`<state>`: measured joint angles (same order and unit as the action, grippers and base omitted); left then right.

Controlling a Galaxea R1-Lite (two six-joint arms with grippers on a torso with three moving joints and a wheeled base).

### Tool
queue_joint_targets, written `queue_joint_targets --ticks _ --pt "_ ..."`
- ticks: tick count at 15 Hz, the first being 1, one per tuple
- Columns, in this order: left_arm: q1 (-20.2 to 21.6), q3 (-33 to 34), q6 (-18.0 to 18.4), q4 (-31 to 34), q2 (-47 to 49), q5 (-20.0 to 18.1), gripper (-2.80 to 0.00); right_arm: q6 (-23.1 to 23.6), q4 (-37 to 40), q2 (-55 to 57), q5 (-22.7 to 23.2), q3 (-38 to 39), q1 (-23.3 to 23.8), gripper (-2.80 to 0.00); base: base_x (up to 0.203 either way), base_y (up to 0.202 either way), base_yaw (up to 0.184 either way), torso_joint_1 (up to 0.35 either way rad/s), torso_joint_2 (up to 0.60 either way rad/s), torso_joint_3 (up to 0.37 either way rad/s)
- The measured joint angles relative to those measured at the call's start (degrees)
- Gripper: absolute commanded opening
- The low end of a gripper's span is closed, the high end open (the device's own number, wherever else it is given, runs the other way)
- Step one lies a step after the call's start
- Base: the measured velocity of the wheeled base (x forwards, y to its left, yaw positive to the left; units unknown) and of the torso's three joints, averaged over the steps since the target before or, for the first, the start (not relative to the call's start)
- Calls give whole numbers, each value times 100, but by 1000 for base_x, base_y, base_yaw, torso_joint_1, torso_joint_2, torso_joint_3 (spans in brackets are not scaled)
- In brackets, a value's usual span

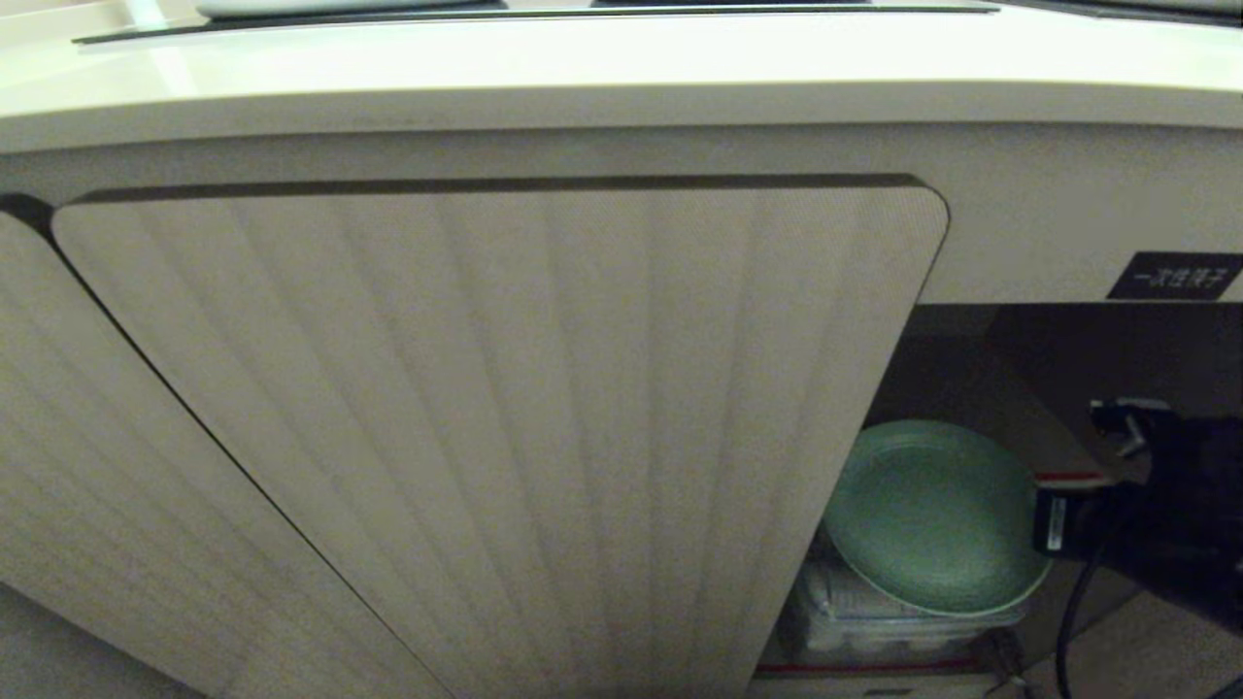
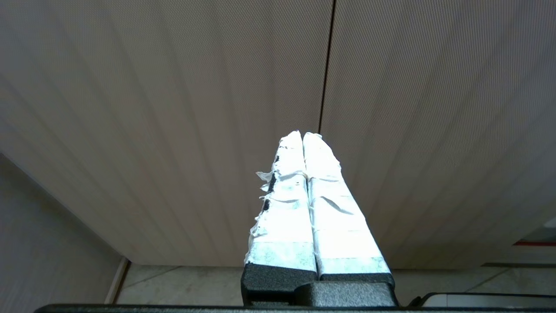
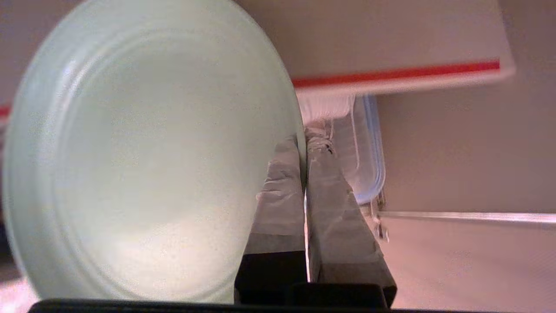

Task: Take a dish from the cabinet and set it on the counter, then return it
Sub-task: Take the plate from the cabinet

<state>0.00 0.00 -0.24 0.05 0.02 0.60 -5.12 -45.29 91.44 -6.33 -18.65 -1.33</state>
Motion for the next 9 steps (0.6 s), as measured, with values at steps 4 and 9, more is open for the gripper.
queue_joint_targets --ticks 4,9 --pt "0 0 2 -1 0 2 -280 -52 36 -423 18 481 -29 -280 0 0 0 0 0 0" --pt "0 0 0 -2 0 1 -280 -522 140 -714 38 737 -32 -280 0 0 0 0 0 0"
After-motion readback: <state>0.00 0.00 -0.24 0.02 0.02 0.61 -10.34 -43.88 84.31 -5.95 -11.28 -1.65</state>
